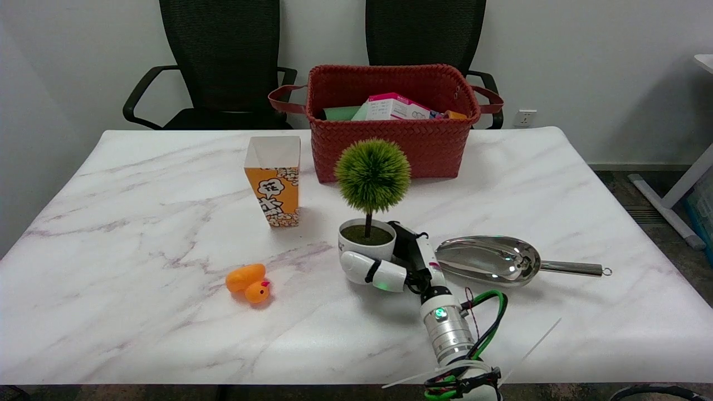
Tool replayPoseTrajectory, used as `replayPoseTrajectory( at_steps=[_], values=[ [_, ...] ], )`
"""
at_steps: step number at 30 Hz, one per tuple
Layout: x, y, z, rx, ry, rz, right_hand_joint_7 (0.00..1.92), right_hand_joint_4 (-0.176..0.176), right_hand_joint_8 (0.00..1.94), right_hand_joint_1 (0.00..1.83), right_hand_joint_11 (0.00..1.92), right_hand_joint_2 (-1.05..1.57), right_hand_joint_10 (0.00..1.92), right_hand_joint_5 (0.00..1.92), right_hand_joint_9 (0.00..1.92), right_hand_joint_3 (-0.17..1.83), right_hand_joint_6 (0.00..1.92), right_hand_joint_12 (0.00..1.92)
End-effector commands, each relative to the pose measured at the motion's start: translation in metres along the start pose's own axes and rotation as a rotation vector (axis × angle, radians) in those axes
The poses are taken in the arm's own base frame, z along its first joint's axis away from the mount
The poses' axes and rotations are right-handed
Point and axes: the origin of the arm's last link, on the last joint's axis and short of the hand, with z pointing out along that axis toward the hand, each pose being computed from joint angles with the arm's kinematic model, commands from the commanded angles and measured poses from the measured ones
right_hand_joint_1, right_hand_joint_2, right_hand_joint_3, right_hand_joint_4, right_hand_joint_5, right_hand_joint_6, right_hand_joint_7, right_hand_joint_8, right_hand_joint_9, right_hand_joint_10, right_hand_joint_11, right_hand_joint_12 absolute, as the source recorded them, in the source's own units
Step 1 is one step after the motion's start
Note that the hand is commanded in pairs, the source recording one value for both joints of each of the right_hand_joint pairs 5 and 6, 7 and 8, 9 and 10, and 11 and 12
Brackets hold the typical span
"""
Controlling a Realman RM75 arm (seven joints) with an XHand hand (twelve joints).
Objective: Pick up the potted plant.
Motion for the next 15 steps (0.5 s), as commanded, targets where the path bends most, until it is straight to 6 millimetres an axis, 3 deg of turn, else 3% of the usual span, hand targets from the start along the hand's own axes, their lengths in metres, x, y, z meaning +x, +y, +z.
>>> replayPoseTrajectory(
  at_steps=[1,15],
  values=[
    [0.001,-0.002,0.001,0.013,0.008,0.01,1.3,0.0,1.3,0.99,0.62,0.69,0.99,0.92,0.99,0.43,0.92,0.62],
    [0.008,-0.018,0.012,0.081,0.038,-0.004,1.34,0.0,1.34,1.02,0.69,0.74,1.1,0.87,1.1,0.37,0.87,0.69]
  ],
)
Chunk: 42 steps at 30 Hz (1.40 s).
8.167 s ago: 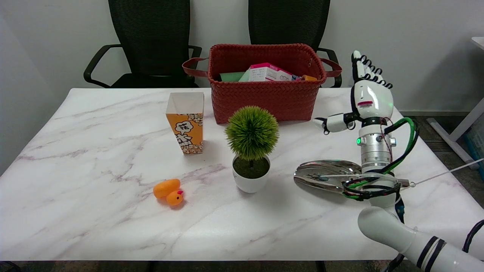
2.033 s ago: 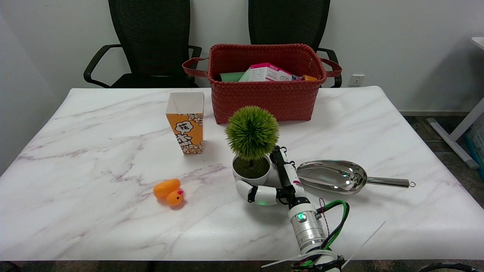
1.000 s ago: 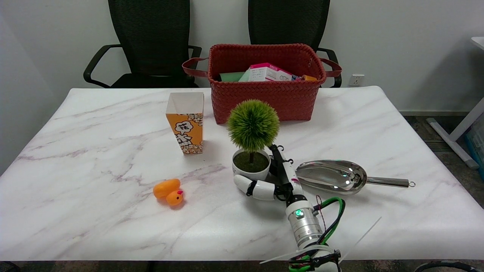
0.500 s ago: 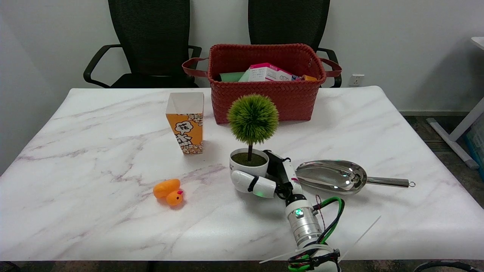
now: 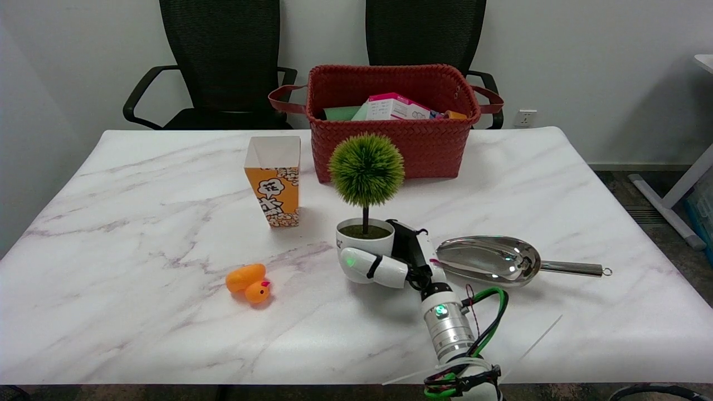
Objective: Pick up the potted plant.
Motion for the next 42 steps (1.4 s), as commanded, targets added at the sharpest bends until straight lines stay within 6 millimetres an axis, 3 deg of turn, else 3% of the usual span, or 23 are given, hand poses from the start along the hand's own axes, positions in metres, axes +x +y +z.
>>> replayPoseTrajectory(
  at_steps=[1,4,17,31,33,35,42],
  values=[
    [0.007,-0.015,0.011,0.067,0.031,-0.009,1.34,0.0,1.34,1.02,0.7,0.74,1.1,0.85,1.1,0.37,0.85,0.7],
    [0.008,-0.018,0.013,0.077,0.04,-0.009,1.32,0.0,1.32,1.01,0.7,0.71,1.08,0.71,1.08,0.35,0.71,0.7],
    [0.022,-0.034,0.026,0.153,0.091,-0.038,1.3,0.0,1.3,1.12,0.76,0.63,1.08,0.53,1.08,0.19,0.53,0.76],
    [0.037,-0.051,0.044,0.222,0.137,-0.062,1.29,0.0,1.29,1.14,0.75,0.6,1.08,0.49,1.08,0.21,0.49,0.75],
    [0.039,-0.052,0.046,0.227,0.142,-0.065,1.29,0.0,1.29,1.14,0.75,0.56,1.08,0.55,1.08,0.19,0.55,0.75],
    [0.041,-0.054,0.049,0.238,0.149,-0.069,1.29,0.0,1.29,1.16,0.75,0.53,1.09,0.73,1.09,0.18,0.73,0.75],
    [0.053,-0.064,0.059,0.28,0.185,-0.095,1.31,0.0,1.31,1.17,0.75,0.51,1.11,0.88,1.11,0.17,0.88,0.75]
  ],
)
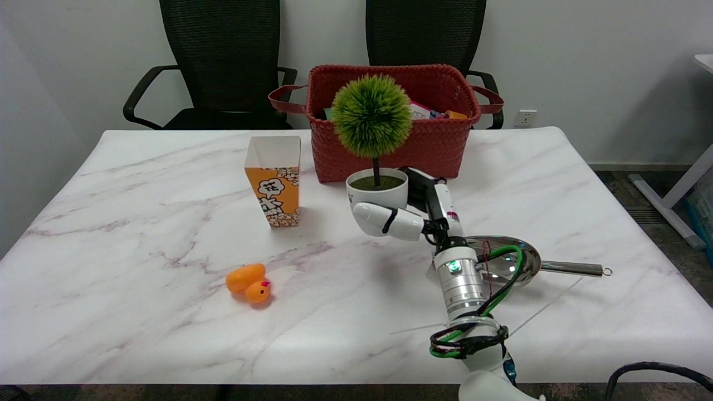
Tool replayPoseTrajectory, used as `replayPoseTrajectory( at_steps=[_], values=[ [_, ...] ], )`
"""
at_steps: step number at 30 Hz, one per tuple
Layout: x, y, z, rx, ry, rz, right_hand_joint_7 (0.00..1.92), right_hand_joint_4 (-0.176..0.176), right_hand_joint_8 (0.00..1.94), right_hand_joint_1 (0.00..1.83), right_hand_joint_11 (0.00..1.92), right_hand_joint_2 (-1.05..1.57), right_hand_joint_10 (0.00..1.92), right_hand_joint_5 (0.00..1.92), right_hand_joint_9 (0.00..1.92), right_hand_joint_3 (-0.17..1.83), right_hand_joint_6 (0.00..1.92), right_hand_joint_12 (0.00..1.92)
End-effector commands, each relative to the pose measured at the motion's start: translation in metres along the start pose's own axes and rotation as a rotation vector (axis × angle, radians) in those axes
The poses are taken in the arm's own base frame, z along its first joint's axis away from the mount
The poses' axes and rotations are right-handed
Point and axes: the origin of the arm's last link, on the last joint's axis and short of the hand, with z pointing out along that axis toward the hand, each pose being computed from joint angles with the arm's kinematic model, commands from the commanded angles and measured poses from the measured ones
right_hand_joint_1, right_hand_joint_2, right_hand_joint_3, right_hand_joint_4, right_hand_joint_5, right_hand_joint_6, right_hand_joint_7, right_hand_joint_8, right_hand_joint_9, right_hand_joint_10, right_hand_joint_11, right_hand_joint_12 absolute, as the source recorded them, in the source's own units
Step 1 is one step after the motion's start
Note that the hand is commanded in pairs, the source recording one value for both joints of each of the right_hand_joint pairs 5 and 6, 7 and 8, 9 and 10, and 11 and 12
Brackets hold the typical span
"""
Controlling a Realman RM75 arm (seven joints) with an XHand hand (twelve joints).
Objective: Pick up the potted plant.
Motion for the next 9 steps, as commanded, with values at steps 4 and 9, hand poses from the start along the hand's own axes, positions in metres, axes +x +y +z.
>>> replayPoseTrajectory(
  at_steps=[4,9],
  values=[
    [0.027,-0.021,0.04,0.122,0.093,-0.062,1.32,0.0,1.32,1.17,0.75,0.51,1.11,0.91,1.11,0.16,0.91,0.75],
    [0.036,-0.029,0.058,0.168,0.116,-0.087,1.32,0.0,1.32,1.17,0.74,0.5,1.11,0.92,1.11,0.15,0.92,0.74]
  ],
)
